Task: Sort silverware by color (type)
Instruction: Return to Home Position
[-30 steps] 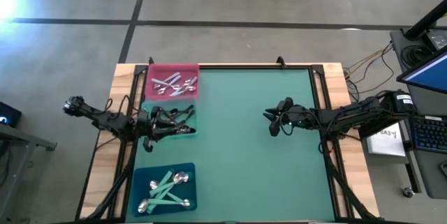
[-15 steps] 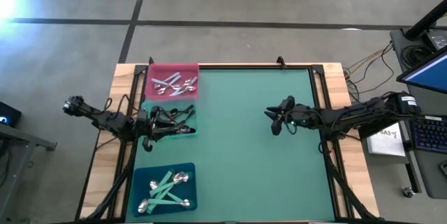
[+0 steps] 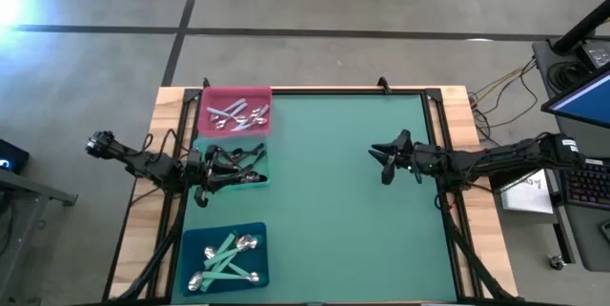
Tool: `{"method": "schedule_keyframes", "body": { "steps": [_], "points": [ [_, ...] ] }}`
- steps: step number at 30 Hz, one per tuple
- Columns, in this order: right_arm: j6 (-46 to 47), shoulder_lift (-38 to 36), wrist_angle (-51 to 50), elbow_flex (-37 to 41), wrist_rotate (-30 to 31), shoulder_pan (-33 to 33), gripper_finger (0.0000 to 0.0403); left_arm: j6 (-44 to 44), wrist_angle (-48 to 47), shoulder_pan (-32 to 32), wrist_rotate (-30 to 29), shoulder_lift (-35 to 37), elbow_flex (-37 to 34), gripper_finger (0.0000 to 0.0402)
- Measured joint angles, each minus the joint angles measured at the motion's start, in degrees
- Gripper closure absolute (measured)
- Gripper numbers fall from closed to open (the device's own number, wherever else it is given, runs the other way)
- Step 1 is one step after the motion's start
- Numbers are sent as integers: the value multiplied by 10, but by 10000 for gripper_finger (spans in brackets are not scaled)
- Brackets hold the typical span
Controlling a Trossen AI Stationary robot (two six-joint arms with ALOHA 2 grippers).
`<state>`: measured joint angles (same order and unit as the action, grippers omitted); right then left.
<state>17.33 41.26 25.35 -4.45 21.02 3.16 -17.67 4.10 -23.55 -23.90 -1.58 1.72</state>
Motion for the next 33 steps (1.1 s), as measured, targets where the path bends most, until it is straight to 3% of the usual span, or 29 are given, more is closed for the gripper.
{"method": "schedule_keyframes", "body": {
  "steps": [9, 19, 33],
  "points": [
    [-11, -97, 2, 25, 0, 0, 305, 0, 0, 0, 0, 0, 0, 288],
    [-125, -163, 1, 25, -33, 0, 305, 0, 2, 0, 0, 0, 1, 288],
    [-168, -280, -54, 30, -30, 1, 305, 0, 1, 0, 0, 0, 1, 288]
  ]
}}
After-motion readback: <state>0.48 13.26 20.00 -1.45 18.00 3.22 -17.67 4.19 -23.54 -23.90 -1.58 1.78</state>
